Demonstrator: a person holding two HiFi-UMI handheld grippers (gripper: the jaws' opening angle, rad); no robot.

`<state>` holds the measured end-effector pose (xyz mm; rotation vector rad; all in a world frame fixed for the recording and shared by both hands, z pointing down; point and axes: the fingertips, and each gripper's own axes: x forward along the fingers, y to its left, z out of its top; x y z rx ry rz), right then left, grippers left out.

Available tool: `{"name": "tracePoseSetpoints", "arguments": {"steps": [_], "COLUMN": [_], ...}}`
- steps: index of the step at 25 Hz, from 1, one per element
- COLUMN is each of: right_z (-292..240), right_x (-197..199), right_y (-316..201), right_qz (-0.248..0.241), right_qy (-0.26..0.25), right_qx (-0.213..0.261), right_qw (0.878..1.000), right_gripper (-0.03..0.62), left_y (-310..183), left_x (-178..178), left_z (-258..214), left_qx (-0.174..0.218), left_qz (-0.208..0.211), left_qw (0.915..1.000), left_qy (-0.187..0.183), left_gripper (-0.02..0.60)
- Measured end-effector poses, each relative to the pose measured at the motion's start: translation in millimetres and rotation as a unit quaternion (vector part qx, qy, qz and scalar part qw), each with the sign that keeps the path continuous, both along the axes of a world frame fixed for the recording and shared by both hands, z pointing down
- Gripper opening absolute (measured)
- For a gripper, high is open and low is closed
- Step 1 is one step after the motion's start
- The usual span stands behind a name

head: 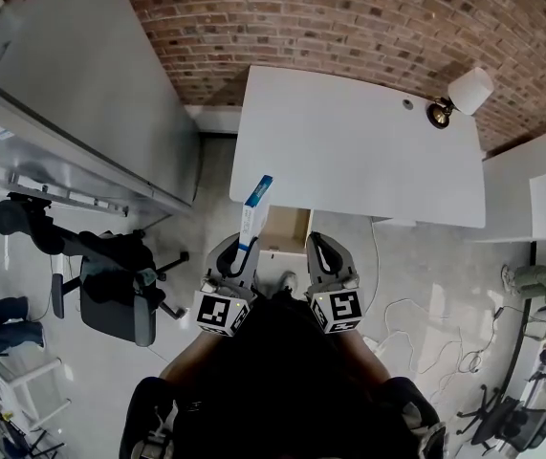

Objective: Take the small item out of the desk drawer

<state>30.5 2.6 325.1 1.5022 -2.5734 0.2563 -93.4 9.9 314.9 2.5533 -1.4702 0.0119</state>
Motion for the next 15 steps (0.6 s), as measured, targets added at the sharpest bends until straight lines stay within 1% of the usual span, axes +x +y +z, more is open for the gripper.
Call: {"name": "tracePoseSetpoints", "arguments": {"steps": [8,15], "right_z": [-1.1,0.6], "right_x": [1.7,2.7], "right_y": [1.2,2.5], "right_qz": [0.003,0.001], "right_qy": [0.001,0.0], "right_qx": [0.001,0.003], "right_qw": [1.0,1.0], "right_gripper": [0.034,0.034], "left_y": [1.6,2.0], "left_x": [0.6,2.6], "left_z": [1.7,3.1], "left_qx": [-0.005,0.0], "left_qz": [-0.002,-0.004], "left_qw": [1.0,1.0], "left_qy": [0.004,0.007], "left_gripper": [0.091,0.091]}}
